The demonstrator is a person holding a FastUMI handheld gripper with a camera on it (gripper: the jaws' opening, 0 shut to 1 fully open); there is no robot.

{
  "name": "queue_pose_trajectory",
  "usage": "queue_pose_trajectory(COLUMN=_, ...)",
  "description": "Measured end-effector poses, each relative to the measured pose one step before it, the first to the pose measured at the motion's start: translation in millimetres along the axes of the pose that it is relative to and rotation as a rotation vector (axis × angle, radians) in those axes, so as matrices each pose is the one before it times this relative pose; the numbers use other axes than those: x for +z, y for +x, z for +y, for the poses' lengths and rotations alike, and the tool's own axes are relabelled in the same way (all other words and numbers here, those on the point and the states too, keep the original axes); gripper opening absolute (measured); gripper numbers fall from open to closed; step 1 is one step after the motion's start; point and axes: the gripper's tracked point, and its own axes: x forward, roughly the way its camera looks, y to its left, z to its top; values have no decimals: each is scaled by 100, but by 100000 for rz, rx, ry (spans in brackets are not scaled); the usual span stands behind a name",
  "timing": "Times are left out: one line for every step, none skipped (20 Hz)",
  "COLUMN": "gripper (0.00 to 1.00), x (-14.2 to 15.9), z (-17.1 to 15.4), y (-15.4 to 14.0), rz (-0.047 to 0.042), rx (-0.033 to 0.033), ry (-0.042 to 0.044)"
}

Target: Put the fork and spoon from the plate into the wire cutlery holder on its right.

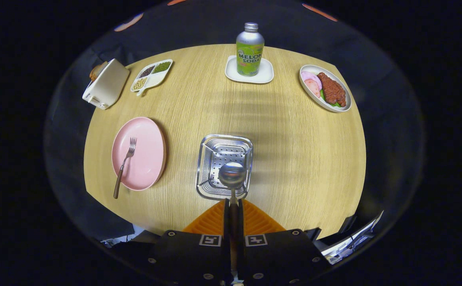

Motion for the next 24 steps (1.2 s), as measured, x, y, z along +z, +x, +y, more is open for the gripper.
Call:
queue_pose_trajectory(gripper=8, x=216, z=-108, y=203, rz=-226, rx=-920, ry=-594)
queue_pose_trajectory(gripper=8, x=484, z=-78, y=247, rz=-584, rx=-804, ry=-437)
queue_pose_trajectory(gripper=7, x=277, z=-29, y=296, rz=-325, rx=-708, ry=125)
queue_pose_trajectory(gripper=8, x=298, z=38, y=247, rz=16, rx=-407, ry=175)
queue_pose_trajectory(gripper=8, x=190, z=75, y=291, rz=-263, rx=-444, ry=445)
queue_pose_trajectory(gripper=8, x=330, z=28, y=256, rz=-434, rx=-422, ry=731)
queue_pose_trajectory(gripper=8, x=113, z=-60, y=288, rz=-583, rx=-250, ry=936)
queue_pose_trajectory(gripper=9, x=328, z=177, y=107, rz=-684, rx=951, ry=1464)
queue_pose_trajectory(gripper=10, x=92, z=283, y=-40, rz=-968, rx=757, ry=1216)
queue_pose_trajectory(gripper=10, x=505, z=42, y=-93, rz=-2117, rx=-88, ry=1417)
queue_pose_trajectory(gripper=10, x=559, z=119, y=-76, rz=-2958, rx=72, ry=1364)
queue_pose_trajectory(gripper=10, x=693, z=155, y=-277, rz=-3596, rx=438, ry=1383)
queue_pose_trajectory(gripper=10, x=623, z=130, y=-357, rz=-3882, rx=603, ry=1490)
queue_pose_trajectory(gripper=10, x=830, z=208, y=-353, rz=-4213, rx=792, ry=1222)
queue_pose_trajectory(gripper=10, x=636, z=124, y=-430, rz=-4419, rx=364, ry=842)
queue_pose_trajectory(gripper=10, x=837, z=209, y=-497, rz=-4486, rx=516, ry=507)
queue_pose_trajectory(gripper=10, x=531, z=476, y=-278, rz=-3919, rx=944, ry=113)
queue_pose_trajectory(gripper=10, x=672, z=377, y=-281, rz=-3827, rx=585, ry=0)
queue_pose_trajectory(gripper=10, x=589, z=107, y=-334, rz=-4238, rx=-33, ry=-246)
queue_pose_trajectory(gripper=10, x=781, z=116, y=-457, rz=-4369, rx=-112, ry=-57)
queue_pose_trajectory(gripper=10, x=771, z=492, y=-551, rz=-5040, rx=511, ry=-7)
queue_pose_trajectory(gripper=10, x=984, z=357, y=-437, rz=-4814, rx=513, ry=161)
queue_pose_trajectory(gripper=11, x=769, z=413, y=-566, rz=-5050, rx=762, ry=-120)
queue_pose_trajectory(gripper=12, x=848, z=333, y=-468, rz=-5056, rx=10, ry=-74)
